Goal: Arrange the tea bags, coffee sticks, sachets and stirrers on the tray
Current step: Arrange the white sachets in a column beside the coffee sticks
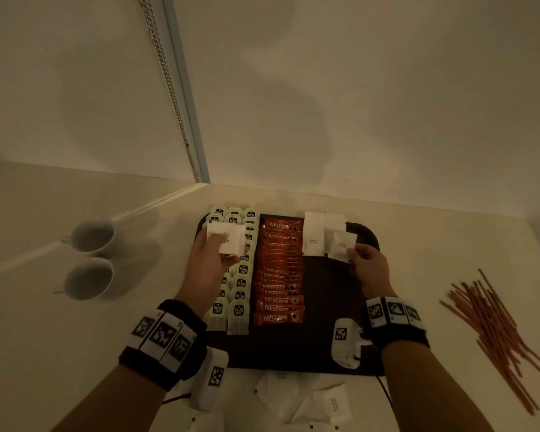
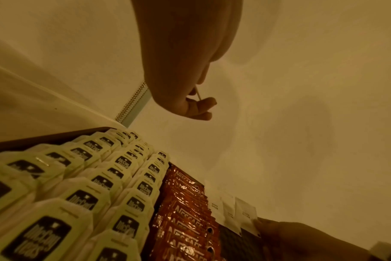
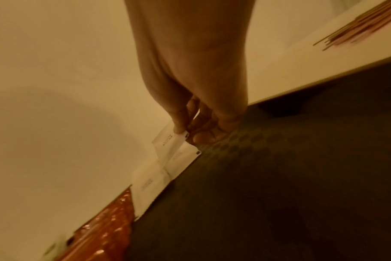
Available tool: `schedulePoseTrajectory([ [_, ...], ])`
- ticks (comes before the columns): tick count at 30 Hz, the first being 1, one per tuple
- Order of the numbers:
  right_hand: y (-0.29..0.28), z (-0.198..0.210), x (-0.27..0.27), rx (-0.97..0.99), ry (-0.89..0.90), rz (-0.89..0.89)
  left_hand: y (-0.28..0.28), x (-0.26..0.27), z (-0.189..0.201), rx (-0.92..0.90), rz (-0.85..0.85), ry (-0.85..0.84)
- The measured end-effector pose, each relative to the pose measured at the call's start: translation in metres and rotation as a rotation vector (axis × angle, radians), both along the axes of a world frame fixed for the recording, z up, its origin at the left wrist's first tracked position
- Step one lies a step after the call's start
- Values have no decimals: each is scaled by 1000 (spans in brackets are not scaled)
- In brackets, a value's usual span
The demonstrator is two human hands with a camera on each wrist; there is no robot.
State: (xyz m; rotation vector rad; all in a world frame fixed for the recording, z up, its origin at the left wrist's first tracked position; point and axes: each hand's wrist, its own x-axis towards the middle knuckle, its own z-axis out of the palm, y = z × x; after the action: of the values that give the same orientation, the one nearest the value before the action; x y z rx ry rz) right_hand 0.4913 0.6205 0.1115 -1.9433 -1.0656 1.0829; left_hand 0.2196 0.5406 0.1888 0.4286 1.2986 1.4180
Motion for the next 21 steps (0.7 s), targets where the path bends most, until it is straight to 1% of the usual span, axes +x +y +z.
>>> schedulePoseTrajectory([
  [4,15,-13,4,-25,-212,122,1,-1,1,8,2,-53],
  [7,22,-17,2,-28,-252,155,2,0,6,16,24,-186],
  [11,26,-21,0,2,-295,100,4,-1,6,5,34,-222],
  [14,25,-24,-4,22,-313,45,4,0,6,-14,35,-222],
  [17,24,-24,-6,24,-336,50,2,0,9,-12,14,-208],
  [18,24,-22,-8,32,-348,51,1,0,9,-11,1,-184],
  [20,22,-14,-14,97,-357,56,0,-1,9,-14,-49,-82],
  [21,20,-5,-21,140,-326,82,0,-1,9,-16,-80,-29],
])
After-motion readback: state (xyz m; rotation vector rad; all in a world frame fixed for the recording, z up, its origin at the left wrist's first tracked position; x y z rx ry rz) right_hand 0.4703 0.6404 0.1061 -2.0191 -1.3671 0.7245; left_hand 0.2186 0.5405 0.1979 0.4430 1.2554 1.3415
